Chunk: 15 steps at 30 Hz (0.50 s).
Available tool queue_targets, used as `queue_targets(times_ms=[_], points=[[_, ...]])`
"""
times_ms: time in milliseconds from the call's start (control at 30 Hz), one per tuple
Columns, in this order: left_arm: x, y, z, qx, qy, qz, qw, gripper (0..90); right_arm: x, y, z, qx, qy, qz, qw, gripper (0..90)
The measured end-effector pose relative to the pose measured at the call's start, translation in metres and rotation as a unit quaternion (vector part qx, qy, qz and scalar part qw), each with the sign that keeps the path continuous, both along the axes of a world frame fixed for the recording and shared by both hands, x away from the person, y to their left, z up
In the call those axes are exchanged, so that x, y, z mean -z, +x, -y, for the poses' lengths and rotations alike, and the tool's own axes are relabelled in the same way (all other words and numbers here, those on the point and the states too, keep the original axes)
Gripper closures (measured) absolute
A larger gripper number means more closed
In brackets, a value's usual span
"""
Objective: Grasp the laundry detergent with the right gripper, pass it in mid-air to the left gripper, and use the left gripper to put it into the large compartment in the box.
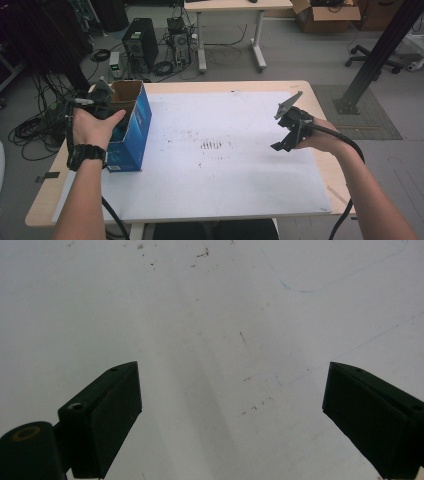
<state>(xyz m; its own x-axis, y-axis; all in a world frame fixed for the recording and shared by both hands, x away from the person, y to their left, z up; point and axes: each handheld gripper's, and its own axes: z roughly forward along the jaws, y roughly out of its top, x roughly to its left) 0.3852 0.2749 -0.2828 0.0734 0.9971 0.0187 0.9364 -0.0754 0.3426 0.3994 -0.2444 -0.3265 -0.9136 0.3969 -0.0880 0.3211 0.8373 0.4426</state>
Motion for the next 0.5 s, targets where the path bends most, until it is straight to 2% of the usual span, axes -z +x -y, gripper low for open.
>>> queue_targets(times_ms=[500], points=[[-0.0015, 0.0002, 0.0027, 0.005, -0.003, -0.001, 1.0, 36.9, 0.0001, -0.0009, 0.0002, 0.0, 0.0, -0.001, 1.0, 8.5]])
